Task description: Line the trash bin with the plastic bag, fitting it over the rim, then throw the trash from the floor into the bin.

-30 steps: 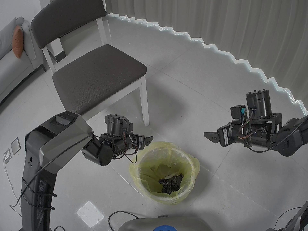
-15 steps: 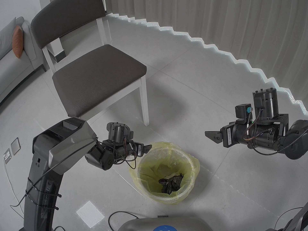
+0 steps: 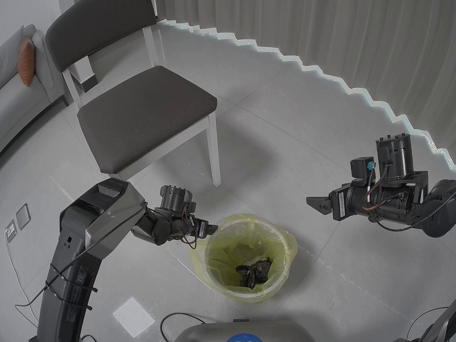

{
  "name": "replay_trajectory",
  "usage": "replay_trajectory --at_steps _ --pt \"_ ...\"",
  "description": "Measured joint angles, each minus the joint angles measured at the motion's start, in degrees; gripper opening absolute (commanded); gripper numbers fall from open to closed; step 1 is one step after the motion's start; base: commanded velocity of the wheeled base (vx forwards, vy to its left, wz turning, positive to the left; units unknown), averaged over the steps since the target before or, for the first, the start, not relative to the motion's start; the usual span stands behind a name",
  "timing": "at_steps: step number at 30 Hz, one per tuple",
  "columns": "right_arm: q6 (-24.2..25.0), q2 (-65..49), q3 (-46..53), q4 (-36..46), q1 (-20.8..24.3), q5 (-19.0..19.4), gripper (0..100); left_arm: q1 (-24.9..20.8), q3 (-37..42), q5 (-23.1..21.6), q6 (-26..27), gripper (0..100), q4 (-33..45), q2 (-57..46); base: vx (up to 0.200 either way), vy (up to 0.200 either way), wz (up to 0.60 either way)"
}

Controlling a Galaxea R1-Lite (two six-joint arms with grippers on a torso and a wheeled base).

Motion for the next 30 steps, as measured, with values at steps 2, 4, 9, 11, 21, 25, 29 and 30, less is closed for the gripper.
replay_trajectory --at_steps 2,4,9,11,21,25,29,30 --pt "0.00 0.06 0.09 0.02 -0.22 0.09 100 0.11 -1.76 -0.17 0.06 100 1.89 0.63 0.000 0.000 0.00" --pt "0.02 0.11 0.17 0.02 -0.61 0.11 100 0.33 -3.12 -0.24 0.11 100 2.33 1.21 0.000 0.000 0.00" --pt "-0.04 0.13 0.46 0.00 -1.46 0.09 100 2.67 -4.11 0.20 0.09 100 1.97 1.97 0.000 0.000 0.00" --pt "-0.04 0.15 0.50 0.02 -1.79 0.09 100 3.58 -3.33 0.33 -0.05 100 1.40 1.77 0.000 0.000 0.00" --pt "-0.17 0.06 0.50 0.24 -2.51 -0.27 100 6.62 9.55 0.05 -0.32 100 -11.17 -2.40 0.000 0.000 0.00" --pt "-0.22 -0.07 0.61 0.44 -2.34 -0.62 100 7.17 18.44 -0.50 -0.29 100 -17.48 -5.40 0.000 0.000 0.00" --pt "-0.26 -0.39 1.21 0.55 -2.01 -1.06 100 7.13 27.32 -2.27 -0.18 100 -23.13 -8.83 0.000 0.000 0.00" --pt "-0.26 -0.49 1.41 0.57 -1.88 -1.21 100 7.08 29.66 -2.85 -0.13 100 -24.47 -9.90 0.000 0.000 0.00"
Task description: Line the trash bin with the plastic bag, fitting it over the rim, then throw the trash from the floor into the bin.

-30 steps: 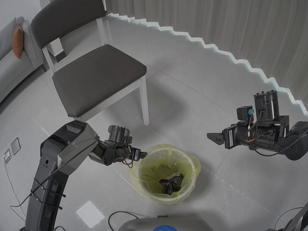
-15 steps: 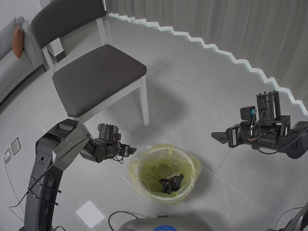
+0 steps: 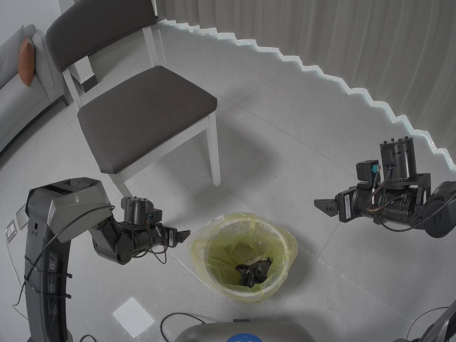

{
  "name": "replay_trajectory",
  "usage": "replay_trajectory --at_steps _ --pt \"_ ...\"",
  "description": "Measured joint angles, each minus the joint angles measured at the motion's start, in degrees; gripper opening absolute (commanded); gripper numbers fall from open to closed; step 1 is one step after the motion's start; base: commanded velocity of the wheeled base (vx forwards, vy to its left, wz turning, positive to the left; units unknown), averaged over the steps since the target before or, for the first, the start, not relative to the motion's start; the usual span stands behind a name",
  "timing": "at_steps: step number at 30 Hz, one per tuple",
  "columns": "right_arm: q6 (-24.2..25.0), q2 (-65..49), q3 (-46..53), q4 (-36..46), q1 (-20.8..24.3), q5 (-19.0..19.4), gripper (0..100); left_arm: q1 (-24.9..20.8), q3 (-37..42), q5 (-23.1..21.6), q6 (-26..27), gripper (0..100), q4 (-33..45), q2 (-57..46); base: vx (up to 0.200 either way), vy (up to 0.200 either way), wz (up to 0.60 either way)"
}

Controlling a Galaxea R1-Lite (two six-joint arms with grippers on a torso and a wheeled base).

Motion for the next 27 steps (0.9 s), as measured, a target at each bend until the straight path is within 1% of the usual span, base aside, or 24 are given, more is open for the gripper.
replay_trajectory --at_steps 3,6,12,16,21,24,27 --pt "-0.02 -0.30 0.82 0.04 0.41 -0.44 100 -0.52 5.81 -1.45 0.13 100 -3.29 -3.00 0.000 0.000 0.00" --pt "-0.11 -0.56 1.95 0.04 0.96 -0.68 100 -1.16 9.96 -2.27 0.22 100 -5.12 -5.46 0.000 0.000 0.00" --pt "-0.30 -0.91 4.07 -0.29 1.44 -0.76 100 -2.21 13.79 -2.55 0.28 100 -7.34 -7.22 0.000 0.000 0.00" --pt "-0.41 -1.00 5.07 -0.49 1.49 -0.71 100 -2.71 14.01 -2.27 0.72 100 -8.51 -6.06 0.000 0.000 0.00" --pt "-0.90 -1.02 5.64 -0.55 1.49 -0.65 100 -2.93 11.74 -2.11 2.88 100 -7.86 -3.52 0.000 0.000 0.00" --pt "-1.32 -1.05 5.75 -0.55 1.29 -0.49 100 -2.93 9.73 -2.05 4.30 100 -6.18 -2.07 0.000 0.000 0.00" --pt "-1.87 -1.05 5.80 -0.55 1.13 -0.27 100 -2.86 6.97 -2.00 5.64 100 -1.18 -1.00 0.000 0.000 0.00"
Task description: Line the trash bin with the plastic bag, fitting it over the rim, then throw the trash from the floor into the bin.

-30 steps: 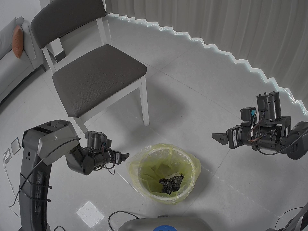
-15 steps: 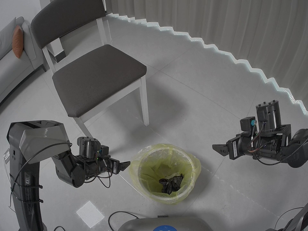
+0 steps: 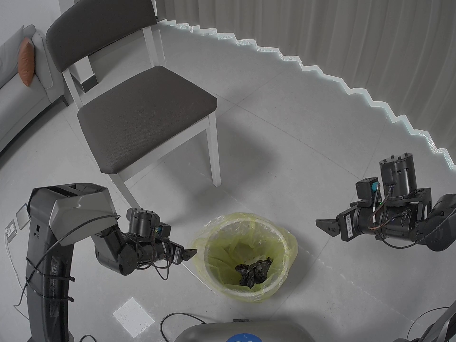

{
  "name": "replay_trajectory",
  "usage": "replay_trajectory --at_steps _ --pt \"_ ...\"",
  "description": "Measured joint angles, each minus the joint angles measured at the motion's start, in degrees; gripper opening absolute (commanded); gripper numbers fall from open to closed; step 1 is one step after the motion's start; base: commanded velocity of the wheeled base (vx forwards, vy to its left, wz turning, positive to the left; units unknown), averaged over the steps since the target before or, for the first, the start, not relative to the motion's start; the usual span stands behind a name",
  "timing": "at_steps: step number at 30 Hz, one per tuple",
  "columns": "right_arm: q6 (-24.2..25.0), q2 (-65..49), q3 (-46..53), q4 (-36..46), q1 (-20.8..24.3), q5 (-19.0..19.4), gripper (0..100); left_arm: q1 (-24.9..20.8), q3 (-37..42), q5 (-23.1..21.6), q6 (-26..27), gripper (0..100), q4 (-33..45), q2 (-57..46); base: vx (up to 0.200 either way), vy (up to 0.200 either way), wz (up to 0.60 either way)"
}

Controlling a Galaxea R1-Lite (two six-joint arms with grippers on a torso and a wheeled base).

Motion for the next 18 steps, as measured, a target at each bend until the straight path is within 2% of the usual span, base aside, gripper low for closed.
replay_trajectory --at_steps 4,12,18 --pt "-0.79 0.05 -0.10 -0.02 -0.37 0.29 100 0.18 -5.97 0.00 1.69 100 8.16 1.16 0.000 0.000 0.00" --pt "-2.55 0.38 -0.51 -0.07 -2.16 2.71 100 0.22 -24.55 0.01 4.66 100 28.44 4.36 0.000 0.000 0.00" --pt "-3.10 0.88 -0.84 -0.41 -3.50 3.94 100 -0.20 -36.39 0.04 6.11 100 38.08 7.25 0.000 0.000 0.00"
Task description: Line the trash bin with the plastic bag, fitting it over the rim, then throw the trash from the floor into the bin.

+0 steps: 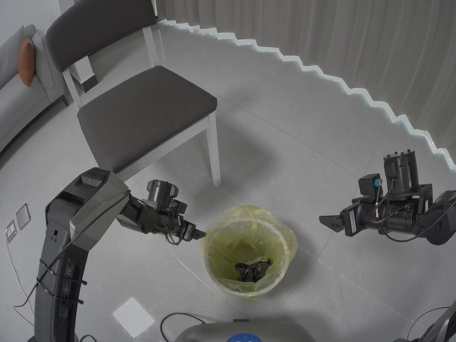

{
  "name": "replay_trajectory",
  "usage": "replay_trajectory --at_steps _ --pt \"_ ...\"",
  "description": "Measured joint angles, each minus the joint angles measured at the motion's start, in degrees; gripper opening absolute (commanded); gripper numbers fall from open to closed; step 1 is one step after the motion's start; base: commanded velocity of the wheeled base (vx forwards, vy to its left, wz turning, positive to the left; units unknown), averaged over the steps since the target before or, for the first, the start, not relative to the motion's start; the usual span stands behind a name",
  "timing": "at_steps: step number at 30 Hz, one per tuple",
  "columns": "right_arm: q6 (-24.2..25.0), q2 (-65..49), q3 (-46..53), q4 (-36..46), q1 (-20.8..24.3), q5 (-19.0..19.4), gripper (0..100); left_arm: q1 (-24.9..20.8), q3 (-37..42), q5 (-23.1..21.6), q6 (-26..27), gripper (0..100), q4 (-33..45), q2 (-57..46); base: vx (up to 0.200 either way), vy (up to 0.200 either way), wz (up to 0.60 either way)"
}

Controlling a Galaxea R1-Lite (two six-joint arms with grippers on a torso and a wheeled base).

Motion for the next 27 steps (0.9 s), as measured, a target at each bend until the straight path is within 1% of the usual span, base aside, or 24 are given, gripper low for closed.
replay_trajectory --at_steps 4,8,11,16,22,24,27 --pt "-0.23 0.30 -0.11 -0.24 -0.56 0.37 100 -0.28 -6.17 0.05 0.35 100 4.27 2.05 0.000 0.000 0.00" --pt "-0.44 0.52 -0.12 -0.29 -0.96 0.49 100 -0.15 -8.46 0.18 0.40 100 5.22 3.32 0.000 0.000 0.00" --pt "-0.50 0.69 -0.26 -0.34 -1.18 0.50 100 0.49 -6.64 0.20 0.44 100 5.19 2.90 0.000 0.000 0.00" --pt "-0.48 1.07 -0.67 -0.35 -1.41 0.35 100 1.40 -0.62 0.20 0.55 100 4.00 0.56 0.000 0.000 0.00" --pt "-0.52 1.07 -0.91 -0.12 -1.57 -0.22 100 2.29 6.24 0.05 0.38 100 -1.87 -2.82 0.000 0.000 0.00" --pt "-0.56 0.79 -0.94 0.12 -1.79 -0.30 100 2.60 7.01 -0.11 0.02 100 -4.17 -4.02 0.000 0.000 0.00" --pt "-0.61 0.20 -0.84 0.33 -2.10 -0.35 100 2.36 6.77 -0.26 -1.27 100 -5.53 -5.90 0.000 0.000 0.00"
